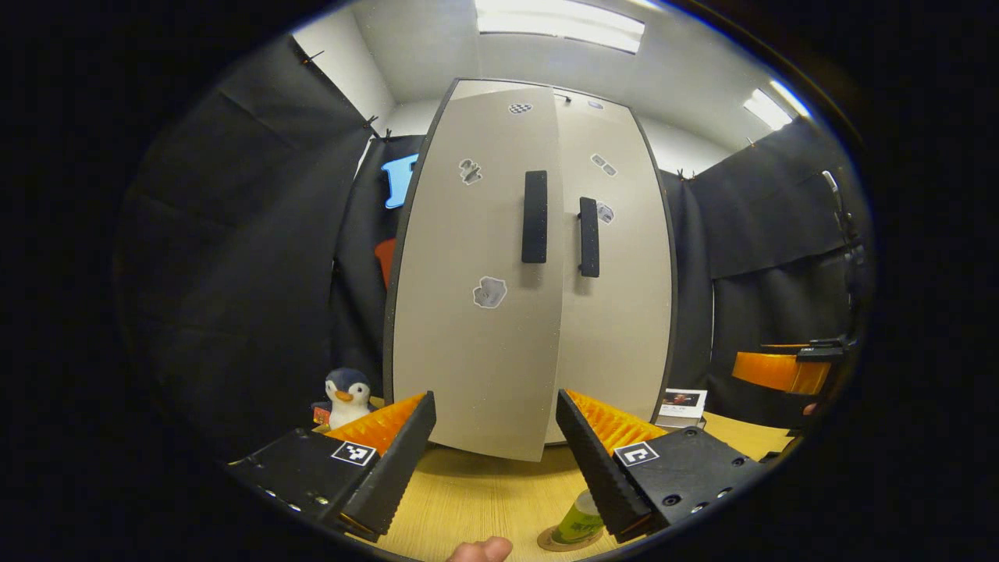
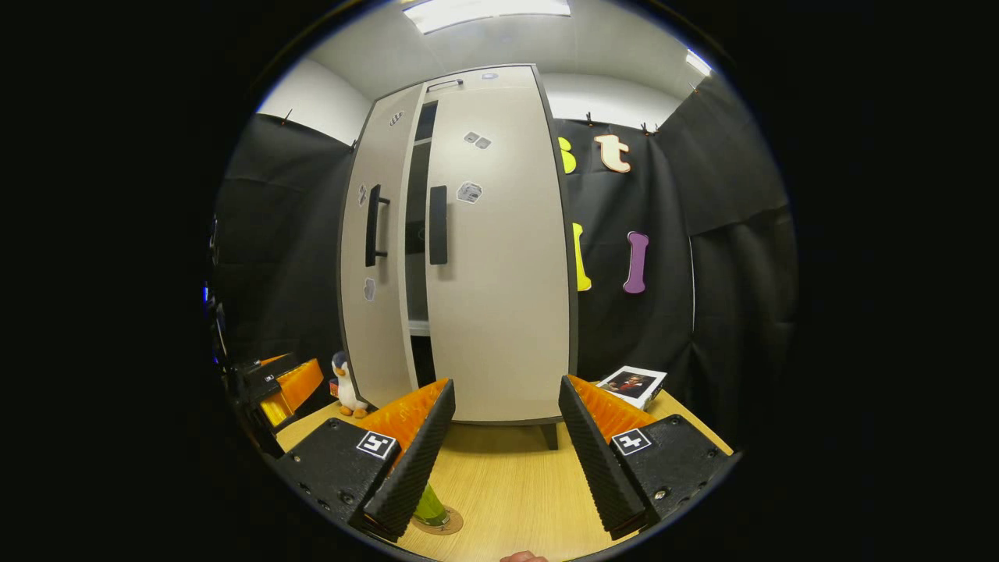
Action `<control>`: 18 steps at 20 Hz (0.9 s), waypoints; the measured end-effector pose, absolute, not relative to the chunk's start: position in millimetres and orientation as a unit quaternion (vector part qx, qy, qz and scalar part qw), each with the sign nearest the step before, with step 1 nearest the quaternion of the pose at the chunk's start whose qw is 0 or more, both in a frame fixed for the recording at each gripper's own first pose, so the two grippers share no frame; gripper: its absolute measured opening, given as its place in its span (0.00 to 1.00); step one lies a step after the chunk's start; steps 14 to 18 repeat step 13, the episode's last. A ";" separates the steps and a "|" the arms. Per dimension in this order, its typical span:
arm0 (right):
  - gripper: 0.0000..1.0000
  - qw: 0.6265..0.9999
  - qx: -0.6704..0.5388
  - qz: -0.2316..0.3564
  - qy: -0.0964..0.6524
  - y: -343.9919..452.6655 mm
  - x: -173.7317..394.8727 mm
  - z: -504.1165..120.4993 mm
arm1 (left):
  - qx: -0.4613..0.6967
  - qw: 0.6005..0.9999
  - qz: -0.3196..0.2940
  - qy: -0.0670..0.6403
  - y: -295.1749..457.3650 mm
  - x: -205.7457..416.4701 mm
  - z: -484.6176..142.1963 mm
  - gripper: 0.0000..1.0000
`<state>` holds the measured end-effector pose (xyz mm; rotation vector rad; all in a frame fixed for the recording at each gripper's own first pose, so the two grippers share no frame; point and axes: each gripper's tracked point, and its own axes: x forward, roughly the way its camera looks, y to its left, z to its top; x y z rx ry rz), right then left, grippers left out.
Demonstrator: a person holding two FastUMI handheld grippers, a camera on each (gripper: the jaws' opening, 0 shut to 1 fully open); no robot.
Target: Grasp the bottle in the cabinet with the left hand and place it on the coaster, then close the right door with the right hand and the left door with the left hand.
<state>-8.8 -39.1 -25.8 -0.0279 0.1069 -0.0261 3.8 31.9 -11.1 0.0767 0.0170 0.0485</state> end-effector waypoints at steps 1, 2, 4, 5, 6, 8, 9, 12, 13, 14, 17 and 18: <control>0.83 0.998 -0.015 -0.013 0.053 -38.4 -7.0 -26.0 | 0.038 0.999 0.026 0.005 32.5 4.3 -9.4 0.95; 0.83 0.998 -0.015 -0.013 0.055 -38.5 -6.0 -26.6 | 0.040 0.999 0.027 0.003 33.1 4.2 -9.0 0.99; 0.83 0.998 -0.012 -0.012 0.059 -38.3 -5.9 -29.3 | 0.044 0.999 0.027 0.003 32.3 3.9 -9.4 0.95; 0.83 0.998 -0.009 -0.012 0.060 -38.1 -5.5 -29.5 | 0.044 0.999 0.026 0.003 31.0 3.6 -9.1 0.99; 0.83 0.998 -0.008 -0.013 0.060 -38.5 -4.9 -29.4 | 0.045 0.999 0.026 0.002 31.3 3.8 -9.2 0.95; 0.83 0.998 -0.005 -0.013 0.059 -38.9 -3.1 -28.5 | 0.047 0.999 0.027 0.002 30.8 4.3 -8.1 0.95; 0.83 0.998 -0.004 -0.014 0.059 -39.0 -2.3 -28.6 | 0.047 0.999 0.028 0.003 30.4 4.7 -8.5 0.95; 0.83 0.998 -0.005 -0.013 0.061 -39.4 -1.4 -29.1 | 0.046 0.998 0.029 0.006 33.3 6.5 -10.7 0.95; 0.83 0.998 -0.005 -0.013 0.061 -38.7 -0.5 -29.4 | 0.046 0.998 0.030 0.006 34.7 6.9 -12.0 0.95; 0.83 0.998 -0.005 -0.013 0.061 -38.7 -0.5 -29.4 | 0.046 0.998 0.030 0.006 34.7 6.9 -12.0 0.95; 0.83 0.998 -0.005 -0.013 0.061 -38.7 -0.5 -29.4 | 0.046 0.998 0.030 0.006 34.7 6.9 -12.0 0.95; 0.83 0.998 -0.005 -0.013 0.061 -38.7 -0.5 -29.4 | 0.046 0.998 0.030 0.006 34.7 6.9 -12.0 0.95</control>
